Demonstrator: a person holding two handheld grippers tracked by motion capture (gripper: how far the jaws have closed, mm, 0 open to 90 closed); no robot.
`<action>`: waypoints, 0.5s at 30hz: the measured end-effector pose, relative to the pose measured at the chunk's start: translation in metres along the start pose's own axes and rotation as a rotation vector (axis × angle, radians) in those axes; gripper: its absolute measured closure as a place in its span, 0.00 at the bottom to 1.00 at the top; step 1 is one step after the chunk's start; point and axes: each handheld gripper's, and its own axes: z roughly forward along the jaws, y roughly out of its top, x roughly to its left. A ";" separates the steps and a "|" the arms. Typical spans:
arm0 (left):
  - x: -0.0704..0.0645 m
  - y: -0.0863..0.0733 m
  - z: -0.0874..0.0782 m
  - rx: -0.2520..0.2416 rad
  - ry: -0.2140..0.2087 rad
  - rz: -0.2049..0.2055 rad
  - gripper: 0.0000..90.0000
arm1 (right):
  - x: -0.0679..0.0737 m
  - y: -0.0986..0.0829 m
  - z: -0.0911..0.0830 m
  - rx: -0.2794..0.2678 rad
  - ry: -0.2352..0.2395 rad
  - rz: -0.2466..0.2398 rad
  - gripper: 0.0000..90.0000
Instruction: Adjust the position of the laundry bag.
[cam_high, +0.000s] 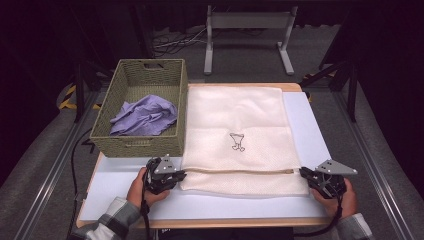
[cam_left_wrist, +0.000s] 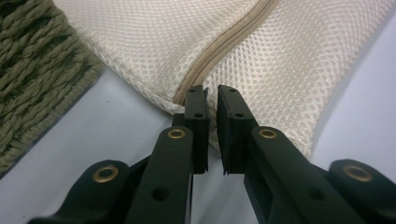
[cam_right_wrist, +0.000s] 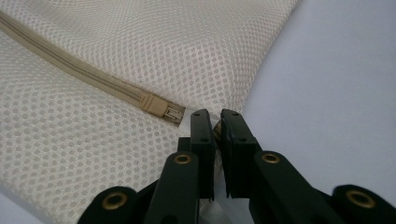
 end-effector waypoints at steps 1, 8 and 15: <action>-0.001 0.000 0.000 0.001 -0.003 0.003 0.96 | 0.001 -0.001 -0.001 0.000 0.004 -0.006 0.94; -0.005 -0.002 -0.004 0.009 -0.010 0.024 0.97 | 0.004 -0.004 -0.010 -0.001 0.017 -0.013 1.00; -0.010 -0.006 -0.009 0.014 -0.020 0.037 0.97 | 0.010 -0.005 -0.011 0.011 0.033 -0.016 1.00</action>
